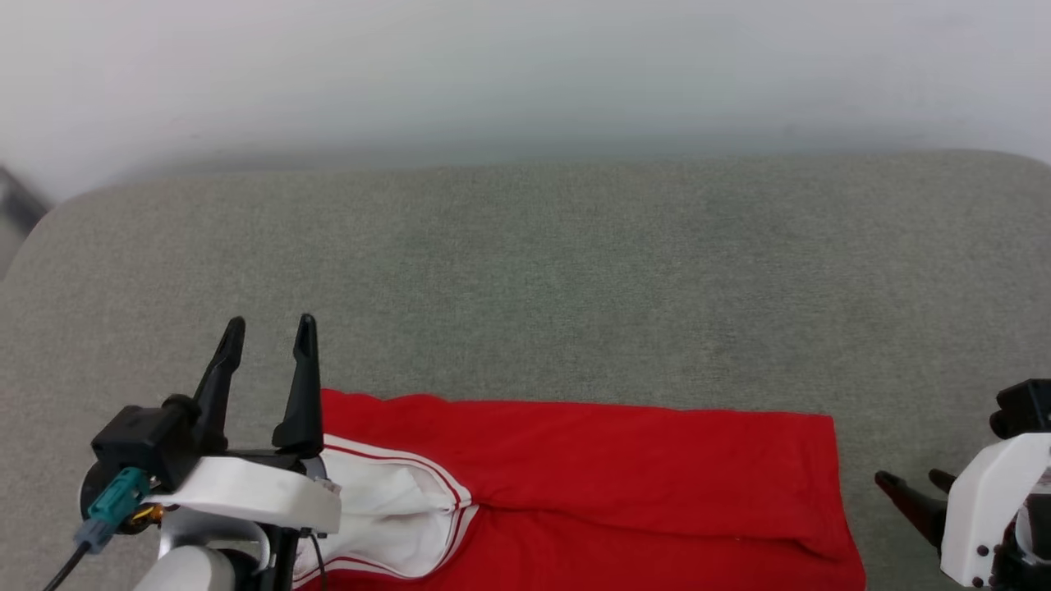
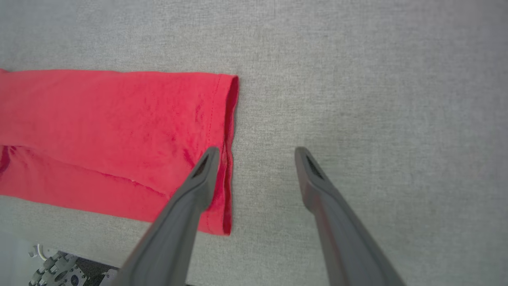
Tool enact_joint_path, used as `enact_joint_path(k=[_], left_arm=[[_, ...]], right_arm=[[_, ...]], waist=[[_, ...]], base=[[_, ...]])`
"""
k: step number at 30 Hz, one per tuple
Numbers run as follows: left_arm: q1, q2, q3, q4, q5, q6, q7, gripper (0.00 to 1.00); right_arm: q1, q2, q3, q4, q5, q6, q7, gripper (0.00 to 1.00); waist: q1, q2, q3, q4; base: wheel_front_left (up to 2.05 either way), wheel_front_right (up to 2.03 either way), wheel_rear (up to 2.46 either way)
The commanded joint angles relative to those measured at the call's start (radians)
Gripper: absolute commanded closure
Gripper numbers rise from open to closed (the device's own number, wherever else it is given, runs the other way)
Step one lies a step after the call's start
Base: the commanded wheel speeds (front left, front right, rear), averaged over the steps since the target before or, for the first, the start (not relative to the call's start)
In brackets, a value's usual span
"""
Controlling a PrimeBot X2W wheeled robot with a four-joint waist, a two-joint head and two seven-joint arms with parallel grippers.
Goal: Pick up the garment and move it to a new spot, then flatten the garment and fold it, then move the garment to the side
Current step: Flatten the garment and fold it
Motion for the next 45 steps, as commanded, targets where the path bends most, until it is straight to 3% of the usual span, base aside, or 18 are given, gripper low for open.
enact_joint_path(k=[1,13,14,16,24,29,38,40,45], left_arm=[[-0.021,-0.014,-0.009,-0.001,0.018,0.007,-0.012,0.00],[-0.067,-0.078,-0.026,0.031,0.072,0.005,-0.049,0.00],[-0.063,-0.078,-0.025,0.036,0.074,0.007,-0.050,0.00],[-0.054,-0.076,-0.023,0.037,0.080,0.012,-0.052,0.00],[-0.032,-0.053,-0.026,0.037,0.092,0.024,-0.039,0.00],[-0.018,-0.049,-0.027,0.032,0.094,0.038,-0.032,0.00],[0.017,-0.049,-0.037,0.023,0.089,0.055,-0.023,0.00],[0.021,-0.050,-0.038,0.023,0.088,0.056,-0.023,0.00],[0.023,-0.054,-0.047,0.030,0.087,0.054,-0.021,0.00]], right_arm=[[-0.017,0.014,0.008,0.011,-0.001,-0.001,0.018,0.00],[-0.062,0.067,0.116,0.257,0.069,0.000,0.034,0.00],[-0.064,0.070,0.130,0.268,0.079,0.000,0.031,0.43],[-0.073,0.065,0.152,0.276,0.096,0.001,0.019,1.00],[-0.155,-0.016,0.165,0.242,0.110,0.000,-0.056,1.00],[-0.171,-0.043,0.121,0.267,0.103,-0.001,-0.073,1.00],[-0.142,-0.083,-0.170,0.267,0.024,-0.001,-0.041,1.00],[-0.141,-0.067,-0.218,0.254,0.016,-0.001,-0.012,1.00],[-0.162,0.057,-0.258,0.212,0.128,0.000,0.098,1.00]], waist=[[0.0000,0.0000,0.043,0.036],[0.0000,0.0000,0.120,0.094],[0.0000,0.0000,0.116,0.092],[0.0000,0.0000,0.108,0.085],[0.0000,0.0000,0.062,0.042],[0.0000,0.0000,0.038,0.019],[0.0000,0.0000,0.012,-0.012],[0.0000,0.0000,0.010,-0.017],[0.0000,0.0000,0.001,-0.023]], base=[[0.00,0.00,0.00],[0.00,0.00,0.00],[0.00,0.00,0.00],[0.00,0.00,0.00],[0.00,0.00,0.00],[0.00,0.00,0.00],[0.00,0.00,0.00],[0.00,0.00,0.00],[0.00,0.00,0.00]])
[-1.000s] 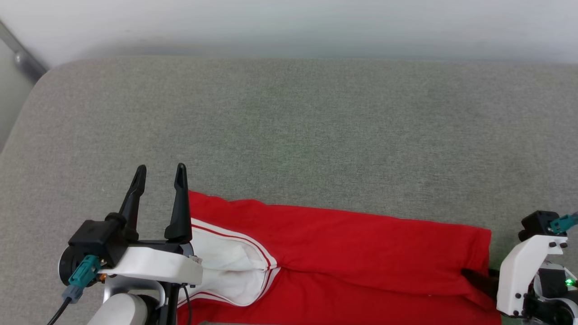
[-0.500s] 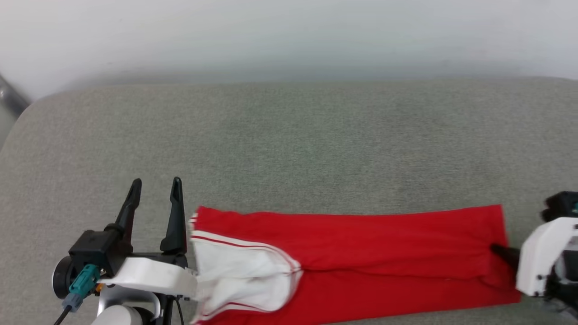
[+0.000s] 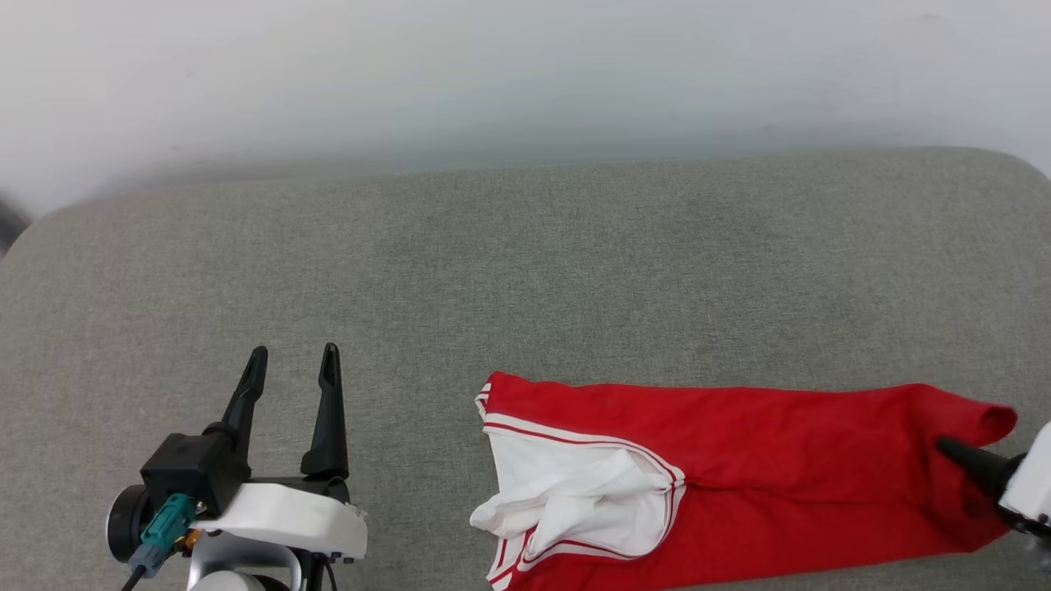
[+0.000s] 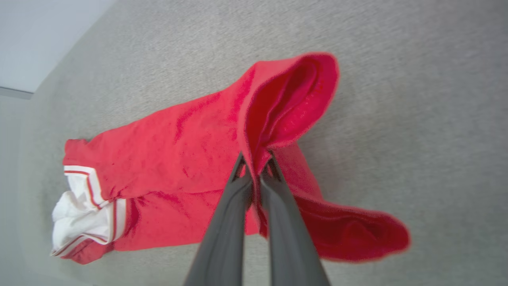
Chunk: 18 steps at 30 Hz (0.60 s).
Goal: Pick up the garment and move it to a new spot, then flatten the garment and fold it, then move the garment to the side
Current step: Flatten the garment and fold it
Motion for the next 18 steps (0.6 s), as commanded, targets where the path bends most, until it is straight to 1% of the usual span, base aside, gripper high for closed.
enact_joint_path(k=[1,4,8,13,14,18], left_arm=[[0.007,-0.003,-0.003,0.002,-0.001,0.001,0.000,0.00],[-0.001,-0.003,-0.009,0.007,0.000,-0.004,0.005,0.00],[-0.012,-0.008,-0.021,0.009,-0.001,-0.010,0.010,0.00],[-0.025,-0.014,-0.031,0.012,-0.004,-0.017,0.015,0.00],[-0.034,-0.017,-0.036,0.015,-0.003,-0.019,0.018,0.00],[-0.044,-0.022,-0.038,0.023,-0.006,-0.021,0.017,0.00]], right_arm=[[-0.016,0.030,0.001,-0.013,0.038,0.000,0.020,1.00],[-0.020,0.127,0.024,-0.035,0.139,0.000,0.079,1.00],[-0.026,0.207,0.075,-0.061,0.267,0.000,0.119,1.00],[-0.056,0.234,0.209,-0.039,0.392,0.000,0.084,1.00],[-0.078,0.236,0.332,-0.009,0.498,0.000,0.015,1.00],[-0.104,0.235,0.498,0.025,0.585,0.000,-0.088,1.00]], waist=[[0.0000,0.0000,-0.003,0.001],[0.0000,0.0000,-0.009,0.006],[0.0000,0.0000,-0.011,0.020],[0.0000,0.0000,0.005,0.046],[0.0000,0.0000,0.016,0.066],[0.0000,0.0000,0.025,0.087]], base=[[0.00,0.00,0.00],[0.00,0.00,0.00],[0.00,0.00,0.00],[0.00,0.00,0.00],[0.00,0.00,0.00],[0.00,0.00,0.00]])
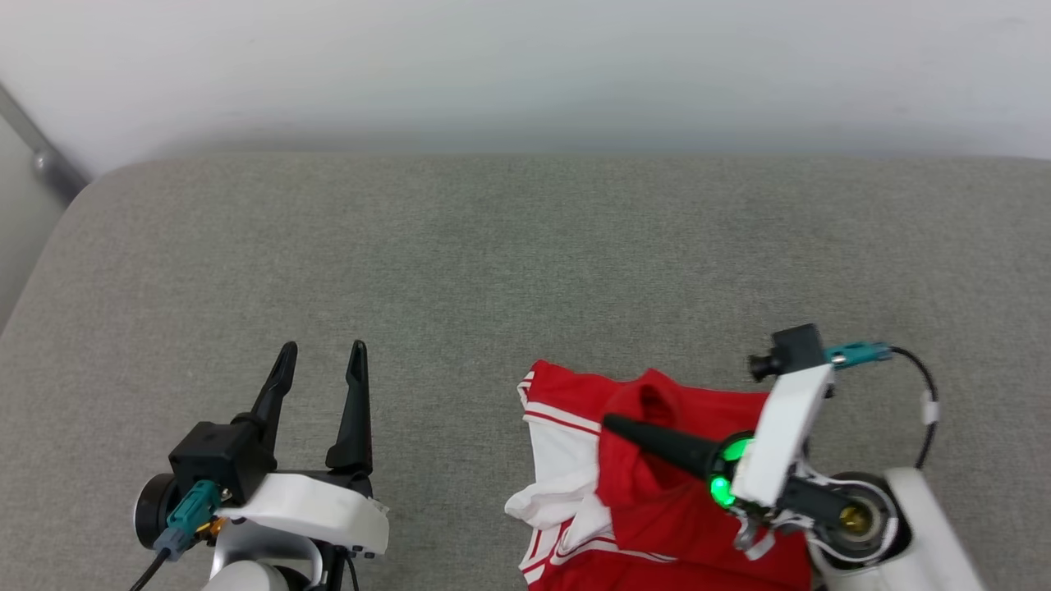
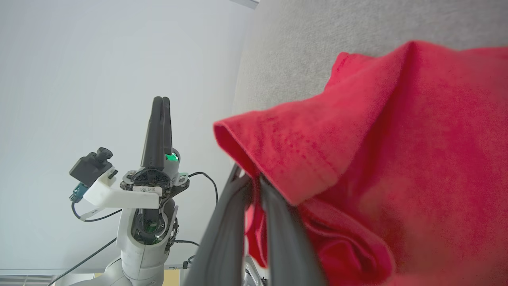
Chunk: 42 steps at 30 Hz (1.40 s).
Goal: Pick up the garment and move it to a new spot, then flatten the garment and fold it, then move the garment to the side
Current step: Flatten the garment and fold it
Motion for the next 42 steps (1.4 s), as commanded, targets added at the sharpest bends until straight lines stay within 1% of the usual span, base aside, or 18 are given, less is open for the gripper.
enact_joint_path(k=[1,2,3,4,5,8,9,12,14,15,17,19,23,27,30,35,40,42], left_arm=[[-0.016,-0.003,0.001,0.005,-0.001,-0.001,-0.001,0.00],[-0.017,-0.004,0.000,0.009,-0.003,-0.004,-0.002,0.00],[-0.018,-0.005,0.000,0.012,-0.005,-0.006,-0.003,0.00],[-0.019,-0.005,0.000,0.015,-0.006,-0.008,-0.005,0.00],[-0.019,-0.006,0.000,0.018,-0.007,-0.007,-0.007,0.00],[-0.014,-0.009,0.001,0.026,-0.009,-0.009,-0.010,0.00],[-0.006,-0.012,0.004,0.030,-0.016,-0.010,-0.015,0.00],[0.000,-0.014,0.004,0.034,-0.016,-0.010,-0.019,0.00],[0.000,-0.015,0.003,0.037,-0.015,-0.010,-0.020,0.00],[-0.001,-0.016,0.004,0.040,-0.017,-0.010,-0.021,0.00],[-0.001,-0.018,0.006,0.046,-0.018,-0.010,-0.024,0.00],[0.007,-0.019,0.008,0.051,-0.022,-0.011,-0.027,0.00],[0.022,-0.018,0.018,0.062,-0.026,-0.012,-0.037,0.00],[0.049,-0.012,0.031,0.072,-0.035,-0.018,-0.042,0.00],[0.070,0.001,0.043,0.078,-0.033,-0.020,-0.046,0.00],[0.114,0.017,0.062,0.079,-0.026,-0.012,-0.053,0.00],[0.174,0.015,0.078,0.077,-0.031,-0.006,-0.055,0.00],[0.198,0.014,0.082,0.072,-0.027,-0.002,-0.056,0.00]], right_arm=[[-0.019,0.002,0.046,0.016,0.017,0.000,-0.029,1.00],[-0.022,0.002,0.079,0.030,0.011,0.000,-0.049,0.99],[-0.030,0.002,0.105,0.043,-0.003,0.000,-0.074,0.80],[-0.036,0.002,0.132,0.059,-0.013,0.000,-0.093,0.20],[-0.040,0.002,0.158,0.072,-0.023,0.000,-0.107,0.00],[-0.061,0.001,0.203,0.092,-0.041,0.000,-0.152,0.00],[-0.083,-0.035,0.251,0.068,-0.078,0.000,-0.186,0.00],[-0.098,-0.096,0.309,0.006,-0.144,0.000,-0.235,0.00],[-0.102,-0.153,0.325,-0.031,-0.218,0.000,-0.303,0.00],[-0.100,-0.186,0.327,-0.040,-0.273,0.000,-0.345,0.00],[-0.085,-0.239,0.304,-0.037,-0.402,0.000,-0.436,0.00],[-0.056,-0.266,0.257,-0.026,-0.507,0.000,-0.509,0.00],[0.013,-0.297,0.102,-0.016,-0.692,0.000,-0.626,0.00],[0.107,-0.276,-0.051,-0.051,-0.827,0.000,-0.727,0.00],[0.177,-0.244,-0.122,-0.112,-0.895,0.000,-0.790,0.00],[0.277,-0.186,-0.146,-0.227,-0.941,0.000,-0.845,0.00],[0.350,-0.144,-0.128,-0.314,-0.958,0.000,-0.840,0.00],[0.366,-0.137,-0.121,-0.334,-0.962,0.000,-0.833,0.00]], waist=[[0.0000,0.0000,0.007,0.011],[0.0000,0.0000,0.008,0.015],[0.0000,0.0000,0.009,0.019],[0.0000,0.0000,0.010,0.020],[0.0000,0.0000,0.010,0.022],[0.0000,0.0000,0.010,0.024],[0.0000,0.0000,0.009,0.017],[0.0000,0.0000,0.004,0.005],[0.0000,0.0000,-0.001,-0.003],[0.0000,0.0000,-0.005,-0.007],[0.0000,0.0000,-0.012,-0.017],[0.0000,0.0000,-0.021,-0.028],[0.0000,0.0000,-0.043,-0.050],[0.0000,0.0000,-0.064,-0.073],[0.0000,0.0000,-0.079,-0.089],[0.0000,0.0000,-0.108,-0.106],[0.0000,0.0000,-0.133,-0.111],[0.0000,0.0000,-0.139,-0.111]], base=[[0.00,0.00,0.00],[0.00,0.00,0.00],[0.00,0.00,0.00],[0.00,0.00,0.00],[0.00,0.00,0.00],[0.00,0.00,0.00],[0.00,0.00,0.00],[0.00,0.00,0.00],[0.00,0.00,0.00],[0.00,0.00,0.00],[0.00,0.00,0.00],[0.00,0.00,0.00],[0.00,0.00,0.00],[0.00,0.00,0.00],[0.00,0.00,0.00],[0.00,0.00,0.00],[0.00,0.00,0.00],[0.00,0.00,0.00]])
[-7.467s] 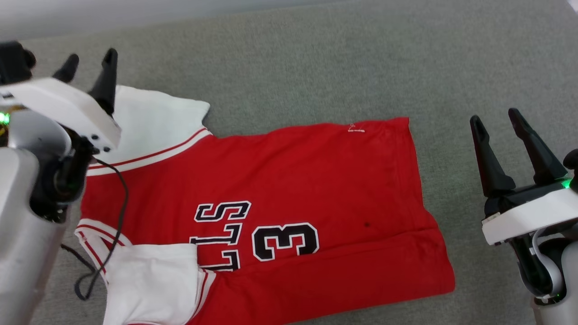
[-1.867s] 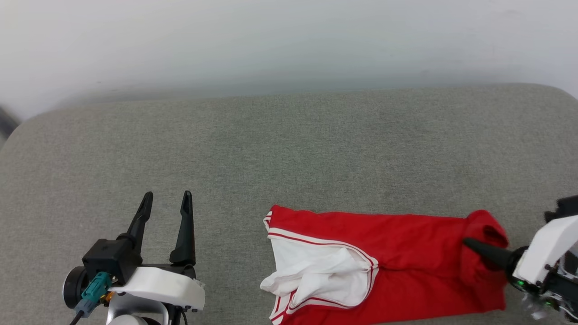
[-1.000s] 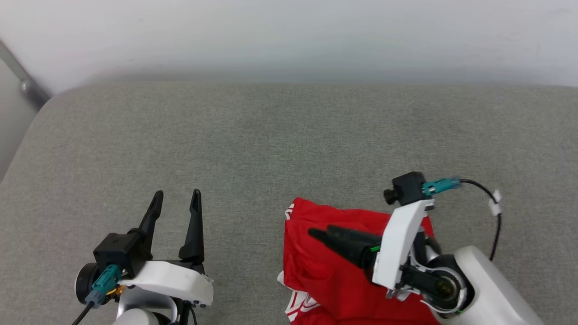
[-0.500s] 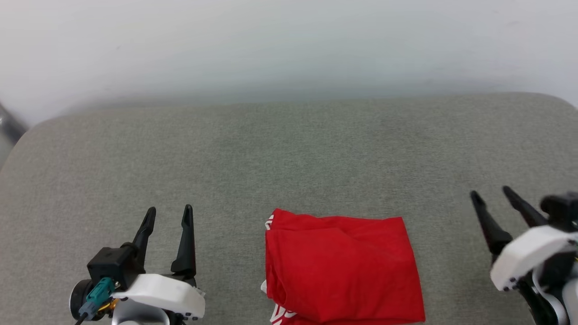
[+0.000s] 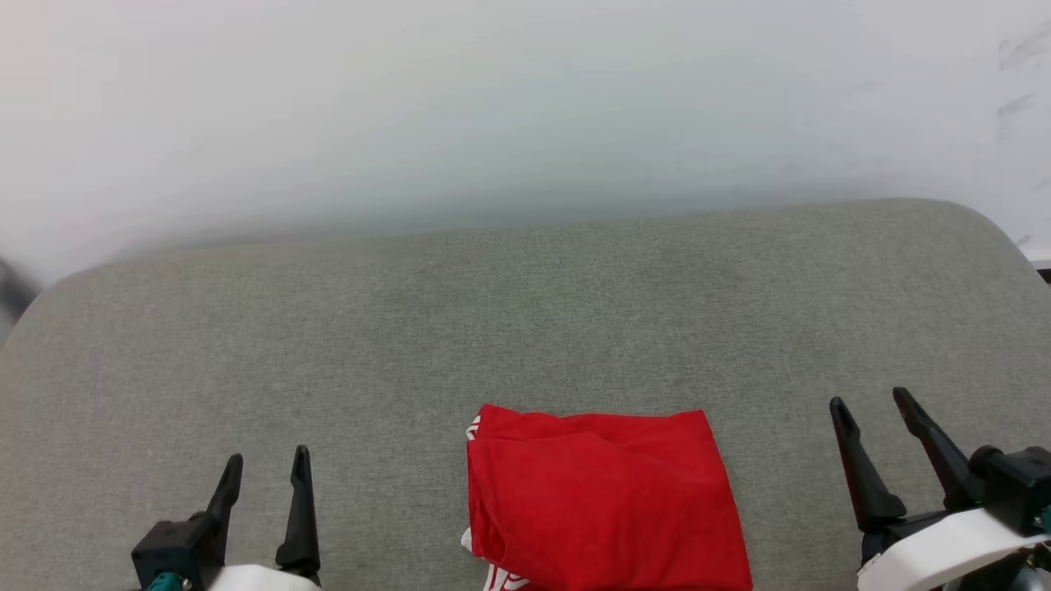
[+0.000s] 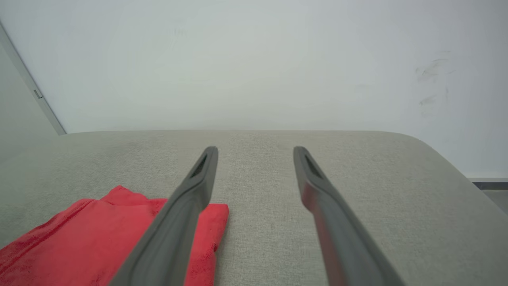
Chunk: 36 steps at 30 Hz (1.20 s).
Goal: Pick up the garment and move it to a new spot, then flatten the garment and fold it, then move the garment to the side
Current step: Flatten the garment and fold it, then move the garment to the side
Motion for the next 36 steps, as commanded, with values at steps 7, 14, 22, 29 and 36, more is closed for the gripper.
enact_joint_path(k=[7,14,22,29,36], left_arm=[[0.050,-0.002,0.013,-0.020,0.016,0.008,-0.006,0.00],[0.039,-0.010,0.016,-0.031,0.029,0.003,-0.007,0.00],[0.014,-0.023,0.031,-0.047,0.048,-0.002,-0.008,0.00],[-0.026,-0.067,0.067,-0.082,0.105,-0.024,-0.007,0.00],[-0.065,-0.129,0.094,-0.088,0.157,-0.064,-0.006,0.00]], right_arm=[[0.028,0.016,0.011,-0.042,-0.009,0.000,0.020,0.00],[0.019,0.013,0.017,-0.055,0.011,0.000,0.041,0.00],[0.001,-0.010,-0.116,0.027,0.131,0.000,0.169,0.00],[-0.047,-0.099,-0.282,0.205,0.295,0.000,0.393,0.00],[-0.113,-0.086,-0.327,0.332,0.530,0.000,0.717,0.00]], waist=[[0.0001,0.0000,-0.008,0.006],[0.0001,0.0000,-0.004,0.006],[0.0001,0.0000,0.016,0.033],[0.0001,0.0000,0.069,0.104],[0.0001,0.0000,0.143,0.165]], base=[[0.00,0.00,0.00],[0.00,0.00,0.00],[0.00,0.00,0.00],[0.00,0.00,0.00],[0.00,0.00,0.00]])
